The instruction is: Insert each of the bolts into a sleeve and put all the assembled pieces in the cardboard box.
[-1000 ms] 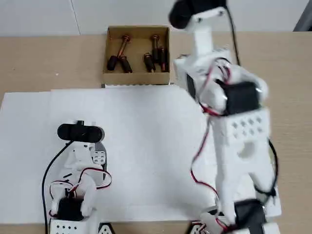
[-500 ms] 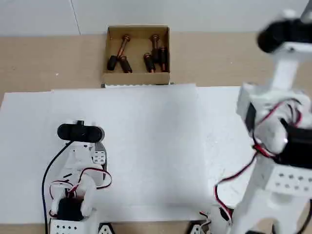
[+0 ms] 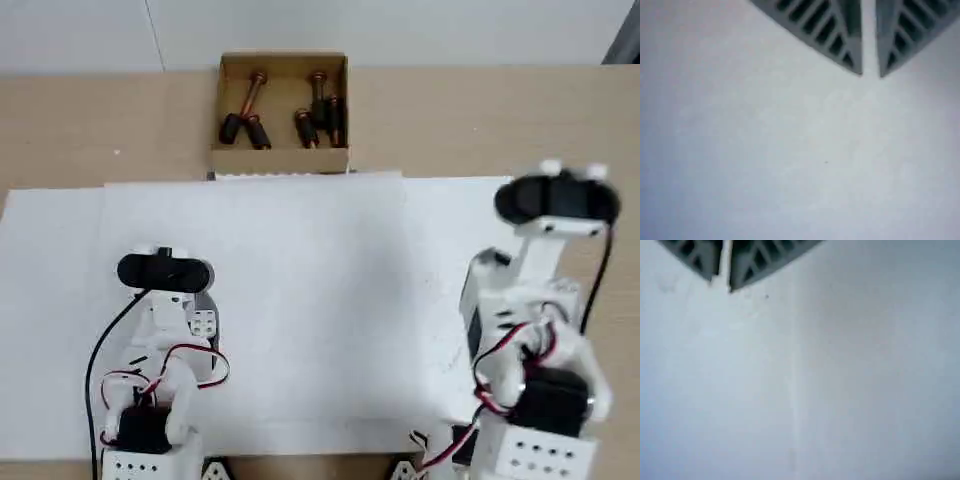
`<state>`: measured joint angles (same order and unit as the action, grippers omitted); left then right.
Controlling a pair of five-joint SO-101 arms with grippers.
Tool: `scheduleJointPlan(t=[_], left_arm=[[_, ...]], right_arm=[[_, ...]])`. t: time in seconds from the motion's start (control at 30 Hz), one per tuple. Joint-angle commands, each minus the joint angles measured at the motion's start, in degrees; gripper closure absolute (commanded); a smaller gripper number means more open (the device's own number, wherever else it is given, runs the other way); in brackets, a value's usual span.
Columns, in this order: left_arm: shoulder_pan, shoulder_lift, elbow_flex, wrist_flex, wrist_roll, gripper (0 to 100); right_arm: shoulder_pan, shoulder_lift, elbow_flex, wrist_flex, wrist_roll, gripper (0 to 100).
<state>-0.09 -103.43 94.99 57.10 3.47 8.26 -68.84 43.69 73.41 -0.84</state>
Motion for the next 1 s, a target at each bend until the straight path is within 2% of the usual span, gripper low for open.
scheduleJointPlan(t=[0.0,0.3,0.53,0.67,0.97], left_arm=[[-0.26,-0.44,-0.13,-1.32,0.0,99],[-0.26,-0.44,-0.13,-1.32,0.0,99],[-0.26,-0.44,-0.13,-1.32,0.0,99],[-0.26,-0.44,-0.13,-1.32,0.0,99],[-0.26,-0.44,-0.13,-1.32,0.0,99]], right_arm=[[-1.01,-5.67,9.14,-4.79,0.0,99.6],[-9.1,-17.19,30.24,-15.6,-0.09,99.6],[-9.36,-28.35,44.57,-20.44,-0.09,99.6],[-9.36,-35.47,50.02,-20.26,-0.09,99.6],[-9.36,-35.03,52.57,-20.53,-0.53,99.6]])
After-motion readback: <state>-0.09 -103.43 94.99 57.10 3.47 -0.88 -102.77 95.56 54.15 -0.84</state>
